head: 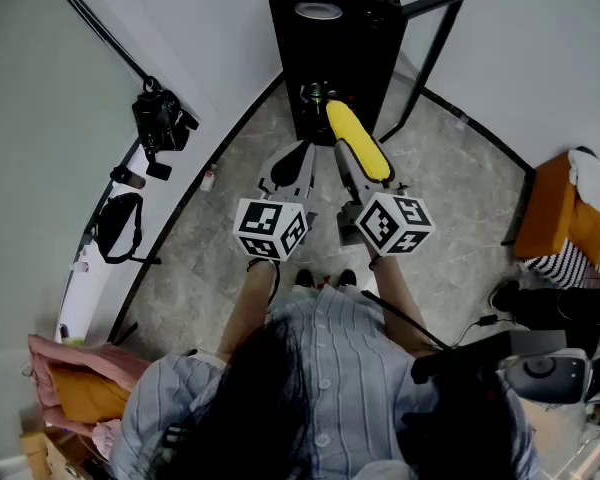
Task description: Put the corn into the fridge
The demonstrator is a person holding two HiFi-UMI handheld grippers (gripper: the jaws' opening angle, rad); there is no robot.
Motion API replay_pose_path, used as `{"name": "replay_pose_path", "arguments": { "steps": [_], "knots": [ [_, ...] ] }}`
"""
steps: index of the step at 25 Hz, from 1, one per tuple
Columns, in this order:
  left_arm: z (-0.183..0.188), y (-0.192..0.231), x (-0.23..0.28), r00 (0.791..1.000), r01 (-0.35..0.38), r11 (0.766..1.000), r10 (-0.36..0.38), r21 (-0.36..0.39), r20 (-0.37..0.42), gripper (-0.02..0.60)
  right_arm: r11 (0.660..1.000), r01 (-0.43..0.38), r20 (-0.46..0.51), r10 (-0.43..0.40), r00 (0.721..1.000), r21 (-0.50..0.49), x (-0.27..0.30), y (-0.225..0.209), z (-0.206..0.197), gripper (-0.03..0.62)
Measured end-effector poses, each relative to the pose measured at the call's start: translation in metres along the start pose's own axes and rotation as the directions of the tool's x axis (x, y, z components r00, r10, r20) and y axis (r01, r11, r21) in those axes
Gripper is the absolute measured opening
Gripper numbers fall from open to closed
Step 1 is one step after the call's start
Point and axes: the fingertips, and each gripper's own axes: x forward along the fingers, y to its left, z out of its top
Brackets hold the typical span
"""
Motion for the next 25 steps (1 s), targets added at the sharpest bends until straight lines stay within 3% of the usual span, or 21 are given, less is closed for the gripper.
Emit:
{"name": "replay_pose_path", "arguments": {
  "steps": [16,25],
  "knots": [
    [-0.01,-0.014,0.017,1.0,0.013,1.0,-0.013,-0.001,-0.023,0.009,0.998,-0.028,0.004,0.028,1.0,0.063,-0.003,-0.019,0.004,0.264],
    [-0.019,-0.035,0.039,1.0,0.007,1.0,-0.007,0.005,-0.029,0.009,0.997,-0.02,-0.009,0.021,1.0,0.074,-0.01,-0.052,0.013,0.264]
  ]
}}
